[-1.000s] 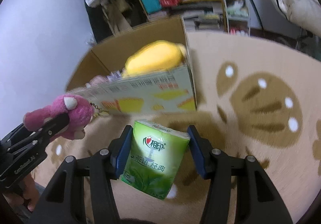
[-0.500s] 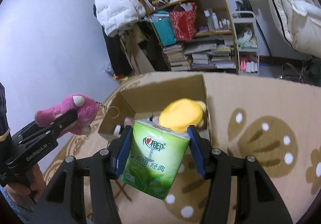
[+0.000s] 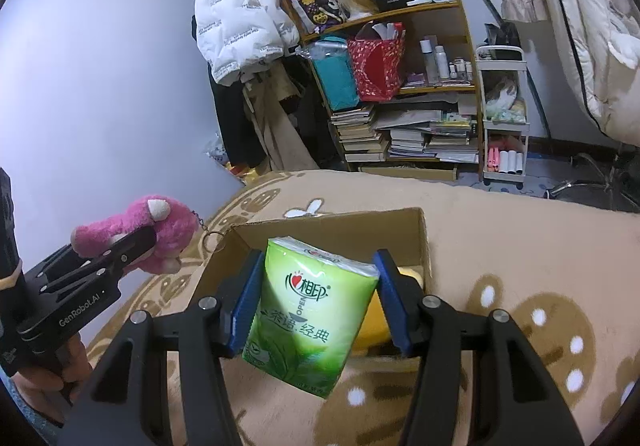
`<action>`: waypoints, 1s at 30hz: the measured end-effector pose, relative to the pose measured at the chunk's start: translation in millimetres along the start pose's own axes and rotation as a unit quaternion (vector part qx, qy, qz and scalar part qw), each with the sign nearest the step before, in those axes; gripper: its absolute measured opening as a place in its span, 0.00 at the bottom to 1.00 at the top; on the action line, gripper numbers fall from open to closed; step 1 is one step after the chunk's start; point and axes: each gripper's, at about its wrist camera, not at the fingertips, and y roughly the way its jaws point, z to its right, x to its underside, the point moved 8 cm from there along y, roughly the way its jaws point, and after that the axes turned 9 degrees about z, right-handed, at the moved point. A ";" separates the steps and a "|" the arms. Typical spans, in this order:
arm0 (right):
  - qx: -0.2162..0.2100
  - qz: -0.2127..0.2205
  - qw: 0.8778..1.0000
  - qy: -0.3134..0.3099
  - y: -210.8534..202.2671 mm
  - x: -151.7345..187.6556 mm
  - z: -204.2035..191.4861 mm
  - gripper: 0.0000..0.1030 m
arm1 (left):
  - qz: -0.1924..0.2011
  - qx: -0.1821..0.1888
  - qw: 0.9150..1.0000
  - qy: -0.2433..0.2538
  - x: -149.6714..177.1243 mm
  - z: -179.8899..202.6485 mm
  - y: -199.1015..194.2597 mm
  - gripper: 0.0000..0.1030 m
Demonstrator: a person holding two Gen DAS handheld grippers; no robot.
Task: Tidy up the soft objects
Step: 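Lift the pink plush and tissue pack up and carry both over the box, then open both tools to drop the pink plush and tissue pack into the box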
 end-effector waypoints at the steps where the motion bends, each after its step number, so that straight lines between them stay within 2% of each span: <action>1: -0.002 -0.002 1.000 0.001 3.8 0.0 -0.3 0.57 | 0.000 0.002 1.000 0.000 -0.7 1.0 3.7 0.49; 7: -0.002 -0.027 0.999 0.023 28.2 5.3 5.5 0.57 | 0.012 0.019 1.000 0.018 -2.9 14.1 26.2 0.49; 14: -0.006 -0.037 0.998 0.048 42.2 8.8 12.5 0.57 | -0.008 0.030 0.999 0.022 6.5 21.0 49.7 0.50; 30: -0.010 -0.053 0.997 0.046 56.2 15.4 4.2 0.59 | -0.047 0.042 0.998 0.031 39.2 30.4 62.6 0.51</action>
